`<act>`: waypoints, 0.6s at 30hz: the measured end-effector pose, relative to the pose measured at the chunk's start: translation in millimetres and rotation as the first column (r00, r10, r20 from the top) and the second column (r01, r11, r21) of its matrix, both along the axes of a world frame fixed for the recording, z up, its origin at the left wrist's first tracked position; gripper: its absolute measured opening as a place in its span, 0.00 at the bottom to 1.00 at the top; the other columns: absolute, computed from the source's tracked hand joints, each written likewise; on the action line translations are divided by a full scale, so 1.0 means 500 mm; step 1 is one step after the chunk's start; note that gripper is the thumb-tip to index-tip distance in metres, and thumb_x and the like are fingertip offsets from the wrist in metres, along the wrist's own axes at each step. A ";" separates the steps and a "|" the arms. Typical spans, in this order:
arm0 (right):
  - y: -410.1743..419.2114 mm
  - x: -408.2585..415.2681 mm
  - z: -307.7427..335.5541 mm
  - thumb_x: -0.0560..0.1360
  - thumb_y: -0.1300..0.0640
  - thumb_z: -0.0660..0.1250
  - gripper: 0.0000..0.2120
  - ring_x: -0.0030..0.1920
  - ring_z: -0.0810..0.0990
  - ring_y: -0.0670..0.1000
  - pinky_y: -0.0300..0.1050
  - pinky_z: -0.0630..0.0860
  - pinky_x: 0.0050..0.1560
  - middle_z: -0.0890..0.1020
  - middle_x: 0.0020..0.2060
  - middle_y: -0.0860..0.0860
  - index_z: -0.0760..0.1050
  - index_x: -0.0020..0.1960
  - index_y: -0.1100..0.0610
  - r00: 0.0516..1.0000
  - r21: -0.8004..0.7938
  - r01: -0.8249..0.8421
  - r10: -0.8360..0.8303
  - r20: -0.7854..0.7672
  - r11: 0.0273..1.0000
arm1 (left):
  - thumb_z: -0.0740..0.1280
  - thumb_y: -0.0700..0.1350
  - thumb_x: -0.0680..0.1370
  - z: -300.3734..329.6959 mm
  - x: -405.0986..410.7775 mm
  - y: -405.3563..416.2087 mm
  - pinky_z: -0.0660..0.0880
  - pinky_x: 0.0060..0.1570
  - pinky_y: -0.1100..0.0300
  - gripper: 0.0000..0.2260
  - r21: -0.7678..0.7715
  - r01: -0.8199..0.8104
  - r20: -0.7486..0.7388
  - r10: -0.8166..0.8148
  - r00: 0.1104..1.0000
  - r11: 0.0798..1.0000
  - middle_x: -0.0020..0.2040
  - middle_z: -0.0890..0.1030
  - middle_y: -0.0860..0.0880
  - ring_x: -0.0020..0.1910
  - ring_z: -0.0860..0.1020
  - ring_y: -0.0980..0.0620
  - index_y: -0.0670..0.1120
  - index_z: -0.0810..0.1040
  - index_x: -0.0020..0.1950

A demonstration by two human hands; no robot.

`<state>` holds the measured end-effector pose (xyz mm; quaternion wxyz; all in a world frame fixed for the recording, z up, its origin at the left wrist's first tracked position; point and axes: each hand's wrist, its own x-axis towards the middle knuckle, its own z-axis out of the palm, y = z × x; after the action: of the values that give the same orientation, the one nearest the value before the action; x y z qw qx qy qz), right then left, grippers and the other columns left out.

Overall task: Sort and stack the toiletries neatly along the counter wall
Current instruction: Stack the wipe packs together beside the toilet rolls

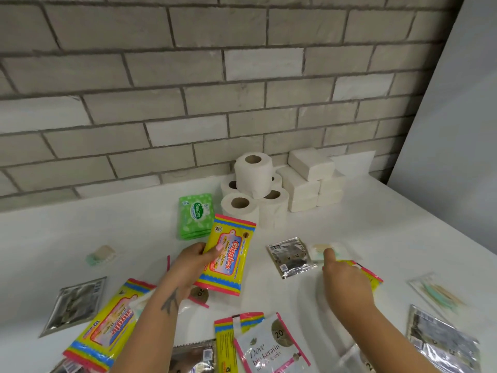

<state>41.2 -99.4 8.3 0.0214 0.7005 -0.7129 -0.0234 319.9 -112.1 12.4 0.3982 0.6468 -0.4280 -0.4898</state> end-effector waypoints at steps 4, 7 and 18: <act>-0.003 0.048 0.073 0.73 0.66 0.58 0.21 0.51 0.80 0.53 0.42 0.65 0.38 0.80 0.50 0.50 0.60 0.64 0.57 0.998 -0.035 -0.058 0.058 -0.012 0.998 | 0.66 0.51 0.76 0.004 0.023 -0.007 0.80 0.45 0.53 0.08 -0.024 -0.025 0.013 0.025 1.000 0.999 0.43 0.85 0.48 0.41 0.83 0.47 0.47 0.80 0.47; -0.008 0.085 0.122 0.73 0.64 0.61 0.18 0.49 0.79 0.54 0.43 0.65 0.38 0.79 0.50 0.50 0.62 0.60 0.56 0.988 -0.059 -0.118 0.123 0.090 0.991 | 0.65 0.51 0.77 0.009 0.044 -0.003 0.79 0.38 0.60 0.08 -0.045 -0.048 0.046 0.050 0.998 0.998 0.41 0.84 0.50 0.37 0.83 0.51 0.47 0.79 0.46; -0.084 0.223 0.094 0.75 0.66 0.62 0.15 0.46 0.79 0.52 0.43 0.75 0.45 0.80 0.48 0.53 0.76 0.56 0.48 0.664 0.202 -0.354 0.093 0.742 0.913 | 0.66 0.52 0.77 0.007 0.149 0.040 0.79 0.41 0.57 0.09 -0.041 -0.198 0.133 0.201 0.970 0.979 0.39 0.83 0.50 0.37 0.82 0.50 0.47 0.78 0.44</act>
<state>152.6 -141.2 55.1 -0.3731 0.7299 -0.5564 0.1361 394.5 -92.2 16.1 0.4243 0.7128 -0.3938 -0.3960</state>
